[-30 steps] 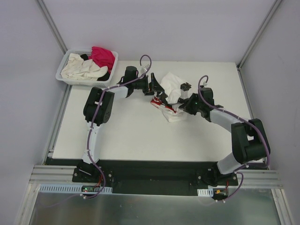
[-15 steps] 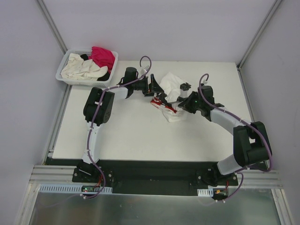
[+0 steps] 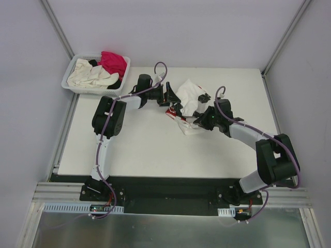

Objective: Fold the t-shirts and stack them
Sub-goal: Smooth out wrinkles on the folded tshirt

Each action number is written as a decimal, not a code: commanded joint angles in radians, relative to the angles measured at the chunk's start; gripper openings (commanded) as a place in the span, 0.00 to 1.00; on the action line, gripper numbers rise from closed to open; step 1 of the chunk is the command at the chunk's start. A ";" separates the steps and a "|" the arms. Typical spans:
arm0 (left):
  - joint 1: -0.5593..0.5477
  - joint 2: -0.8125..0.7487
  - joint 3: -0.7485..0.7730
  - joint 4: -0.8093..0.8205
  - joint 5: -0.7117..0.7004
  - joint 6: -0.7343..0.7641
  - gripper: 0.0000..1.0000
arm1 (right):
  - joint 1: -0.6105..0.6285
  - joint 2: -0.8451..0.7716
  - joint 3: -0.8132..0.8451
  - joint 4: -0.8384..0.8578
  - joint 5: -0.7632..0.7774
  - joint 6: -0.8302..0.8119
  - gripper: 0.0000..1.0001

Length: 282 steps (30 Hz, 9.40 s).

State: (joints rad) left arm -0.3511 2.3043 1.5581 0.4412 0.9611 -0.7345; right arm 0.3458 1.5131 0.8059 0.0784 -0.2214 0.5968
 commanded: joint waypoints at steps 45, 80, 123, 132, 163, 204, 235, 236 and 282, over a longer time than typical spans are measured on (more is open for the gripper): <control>-0.126 -0.003 0.057 0.212 0.047 -0.152 0.89 | -0.157 0.452 0.417 0.101 -0.154 0.000 0.01; -0.117 -0.037 -0.061 0.214 0.036 -0.105 0.88 | -0.134 0.197 0.362 0.069 -0.220 0.083 0.01; 0.041 -0.166 0.058 0.166 0.079 -0.102 0.89 | -0.083 0.209 0.386 0.017 -0.216 0.057 0.03; 0.050 -0.213 -0.023 0.214 0.071 -0.100 0.89 | -0.103 0.620 0.791 0.053 -0.286 0.084 0.01; 0.087 -0.309 -0.122 0.318 0.123 -0.137 0.89 | -0.170 0.448 0.614 0.156 -0.325 0.170 0.10; 0.084 -0.312 -0.156 0.330 0.120 -0.126 0.89 | -0.172 0.716 0.394 0.627 -0.449 0.408 0.10; -0.029 -0.319 -0.312 0.407 0.084 -0.112 0.89 | -0.231 0.834 0.587 0.601 -0.432 0.397 0.11; -0.041 -0.304 -0.314 0.409 0.079 -0.109 0.89 | -0.237 0.835 0.579 0.609 -0.431 0.397 0.11; -0.158 -0.244 -0.236 0.120 0.067 0.188 0.88 | -0.214 0.658 0.385 0.842 -0.569 0.561 0.14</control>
State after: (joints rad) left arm -0.5152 2.2154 1.2694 0.8780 0.9916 -0.8238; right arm 0.1390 2.2395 1.2160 0.8501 -0.7300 1.1519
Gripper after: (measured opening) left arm 0.877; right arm 0.133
